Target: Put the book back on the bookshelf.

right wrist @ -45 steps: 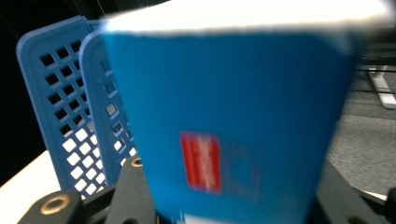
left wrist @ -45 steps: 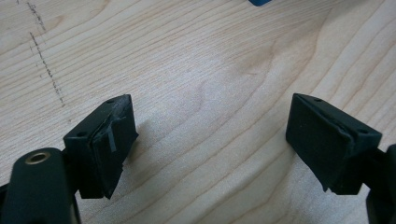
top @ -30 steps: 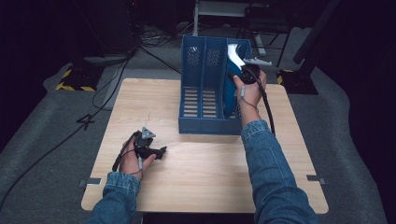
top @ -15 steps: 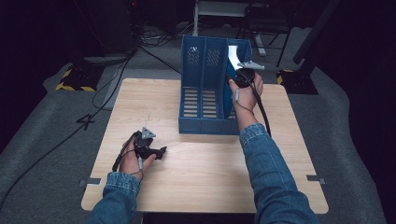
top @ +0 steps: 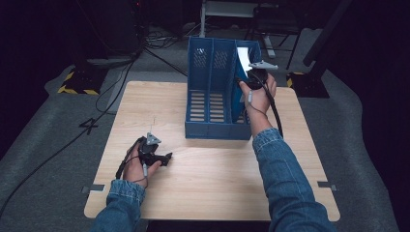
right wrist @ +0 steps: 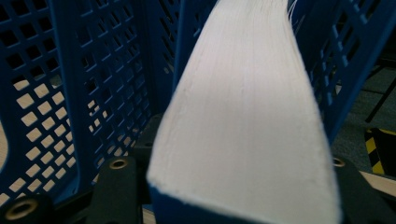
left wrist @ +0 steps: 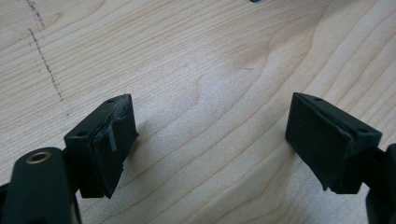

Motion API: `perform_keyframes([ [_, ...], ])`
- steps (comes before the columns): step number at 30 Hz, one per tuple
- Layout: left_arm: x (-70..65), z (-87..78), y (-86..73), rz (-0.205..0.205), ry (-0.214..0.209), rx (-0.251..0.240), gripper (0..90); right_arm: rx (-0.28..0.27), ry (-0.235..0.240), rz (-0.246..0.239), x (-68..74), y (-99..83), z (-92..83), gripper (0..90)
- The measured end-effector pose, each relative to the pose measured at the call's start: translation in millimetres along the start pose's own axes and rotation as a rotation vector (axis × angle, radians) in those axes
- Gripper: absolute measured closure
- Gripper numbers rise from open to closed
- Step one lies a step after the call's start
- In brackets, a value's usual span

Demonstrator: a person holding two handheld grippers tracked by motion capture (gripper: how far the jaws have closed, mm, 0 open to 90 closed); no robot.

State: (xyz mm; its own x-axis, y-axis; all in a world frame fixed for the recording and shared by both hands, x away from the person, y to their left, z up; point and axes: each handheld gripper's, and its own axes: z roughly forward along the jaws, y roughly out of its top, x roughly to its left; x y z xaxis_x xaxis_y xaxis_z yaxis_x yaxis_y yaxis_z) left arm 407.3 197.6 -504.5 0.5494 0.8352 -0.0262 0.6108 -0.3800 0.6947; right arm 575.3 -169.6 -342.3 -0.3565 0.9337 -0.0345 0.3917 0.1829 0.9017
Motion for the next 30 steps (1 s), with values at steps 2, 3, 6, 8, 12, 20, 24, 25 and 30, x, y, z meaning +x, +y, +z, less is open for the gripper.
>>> perform_keyframes([
  [2,0.3,-0.3,-0.2,0.006,-0.002,-0.001,16.7,-0.010,-0.002,-0.011,-0.3,2.2,-6.3,45.8],
  [3,0.4,-0.6,-0.3,0.007,-0.003,0.001,16.7,-0.015,-0.004,-0.019,-0.1,3.6,-9.7,45.0],
  [6,0.2,-0.8,-0.5,0.008,-0.004,0.001,16.8,-0.033,-0.006,-0.044,-0.5,8.2,-20.1,44.3],
  [8,-0.3,-0.9,-0.9,0.002,-0.004,0.001,16.8,-0.040,-0.011,-0.056,-0.5,11.2,-29.8,43.3],
  [12,-0.6,-1.3,-1.5,0.004,-0.002,-0.001,16.8,-0.058,-0.007,-0.070,-0.5,14.5,-46.8,43.2],
  [20,-0.7,-2.5,-2.6,0.006,-0.004,-0.001,16.8,-0.073,0.056,-0.107,4.2,15.3,-80.3,41.7],
  [24,-0.6,-2.3,-2.6,0.005,-0.005,-0.002,16.7,-0.061,0.082,-0.117,4.9,11.7,-95.0,41.4],
  [25,-0.7,-2.3,-2.5,0.003,-0.004,-0.001,16.7,-0.058,0.088,-0.118,4.6,10.8,-97.6,41.3],
  [30,-0.3,-2.0,-1.7,0.006,-0.005,0.003,16.2,-0.040,0.114,-0.124,-2.4,1.9,-117.2,40.6],
])
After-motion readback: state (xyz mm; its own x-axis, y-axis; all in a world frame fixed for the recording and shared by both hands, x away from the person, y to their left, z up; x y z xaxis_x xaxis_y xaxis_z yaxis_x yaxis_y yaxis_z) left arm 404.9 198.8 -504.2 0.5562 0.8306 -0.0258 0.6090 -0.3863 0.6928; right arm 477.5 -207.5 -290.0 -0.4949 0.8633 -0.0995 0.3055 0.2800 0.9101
